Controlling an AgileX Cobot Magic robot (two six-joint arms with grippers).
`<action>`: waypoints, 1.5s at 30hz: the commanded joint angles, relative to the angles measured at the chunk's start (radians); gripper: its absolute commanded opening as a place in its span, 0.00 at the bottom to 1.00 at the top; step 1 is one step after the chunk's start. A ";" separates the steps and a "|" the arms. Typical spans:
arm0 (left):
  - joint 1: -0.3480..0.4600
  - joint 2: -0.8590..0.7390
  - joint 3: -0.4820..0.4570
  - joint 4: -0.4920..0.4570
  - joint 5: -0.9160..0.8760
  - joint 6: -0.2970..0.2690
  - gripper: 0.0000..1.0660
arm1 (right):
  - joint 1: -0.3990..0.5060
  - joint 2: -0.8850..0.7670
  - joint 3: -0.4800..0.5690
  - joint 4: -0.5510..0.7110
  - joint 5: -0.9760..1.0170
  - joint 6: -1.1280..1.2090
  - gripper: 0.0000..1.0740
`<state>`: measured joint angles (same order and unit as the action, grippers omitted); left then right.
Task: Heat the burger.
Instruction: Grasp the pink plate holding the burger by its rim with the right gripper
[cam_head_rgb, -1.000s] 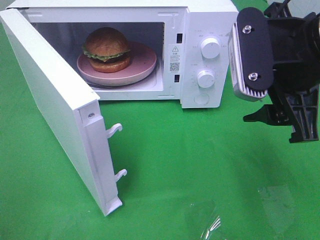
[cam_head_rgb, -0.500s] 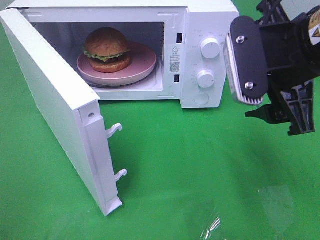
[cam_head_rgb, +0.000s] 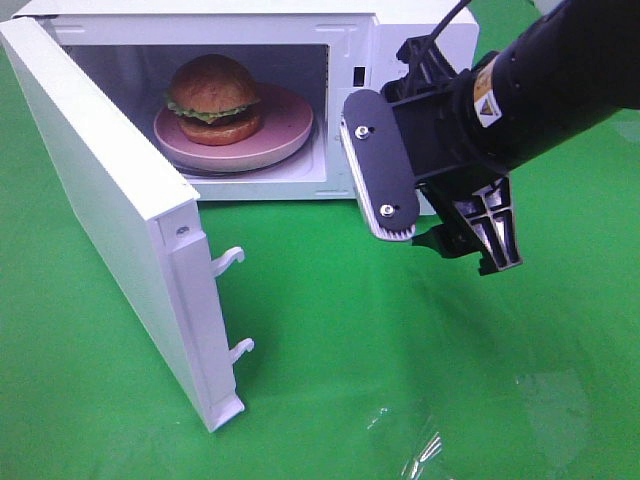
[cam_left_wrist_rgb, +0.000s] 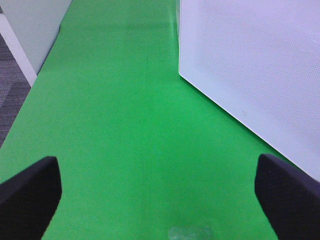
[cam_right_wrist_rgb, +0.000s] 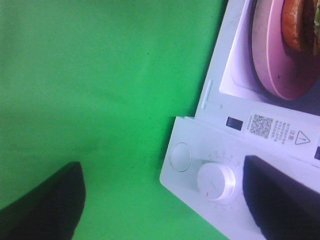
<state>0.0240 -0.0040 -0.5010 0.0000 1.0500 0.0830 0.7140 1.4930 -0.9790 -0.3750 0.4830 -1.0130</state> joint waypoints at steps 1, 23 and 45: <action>-0.004 -0.020 0.002 0.000 -0.007 0.001 0.92 | 0.004 0.061 -0.052 -0.009 -0.026 0.008 0.77; -0.004 -0.020 0.002 0.000 -0.007 0.001 0.92 | 0.015 0.280 -0.249 -0.034 -0.085 0.008 0.76; -0.004 -0.020 0.002 0.000 -0.007 0.001 0.92 | 0.015 0.519 -0.492 -0.034 -0.094 0.012 0.73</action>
<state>0.0240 -0.0040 -0.5010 0.0000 1.0500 0.0830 0.7260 2.0080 -1.4620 -0.4020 0.3920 -1.0100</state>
